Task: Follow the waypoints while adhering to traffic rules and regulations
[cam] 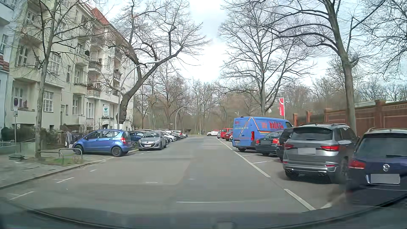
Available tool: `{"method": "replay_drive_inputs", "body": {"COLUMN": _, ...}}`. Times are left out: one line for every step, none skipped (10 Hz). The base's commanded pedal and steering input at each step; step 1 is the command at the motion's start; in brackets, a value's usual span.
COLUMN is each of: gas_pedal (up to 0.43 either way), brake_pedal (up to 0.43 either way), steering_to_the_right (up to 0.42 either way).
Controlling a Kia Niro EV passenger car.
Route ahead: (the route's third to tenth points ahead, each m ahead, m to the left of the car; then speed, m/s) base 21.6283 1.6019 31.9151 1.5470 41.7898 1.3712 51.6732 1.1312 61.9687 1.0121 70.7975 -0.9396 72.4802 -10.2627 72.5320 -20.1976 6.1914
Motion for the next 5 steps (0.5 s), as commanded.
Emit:
{"method": "replay_drive_inputs", "body": {"gas_pedal": 0.047, "brake_pedal": 0.000, "steering_to_the_right": -0.003}}
{"method": "replay_drive_inputs", "body": {"gas_pedal": 0.047, "brake_pedal": 0.000, "steering_to_the_right": -0.003}}
{"method": "replay_drive_inputs", "body": {"gas_pedal": 0.047, "brake_pedal": 0.000, "steering_to_the_right": -0.003}}
{"method": "replay_drive_inputs", "body": {"gas_pedal": 0.047, "brake_pedal": 0.000, "steering_to_the_right": -0.002}}
{"method": "replay_drive_inputs", "body": {"gas_pedal": 0.039, "brake_pedal": 0.000, "steering_to_the_right": -0.002}}
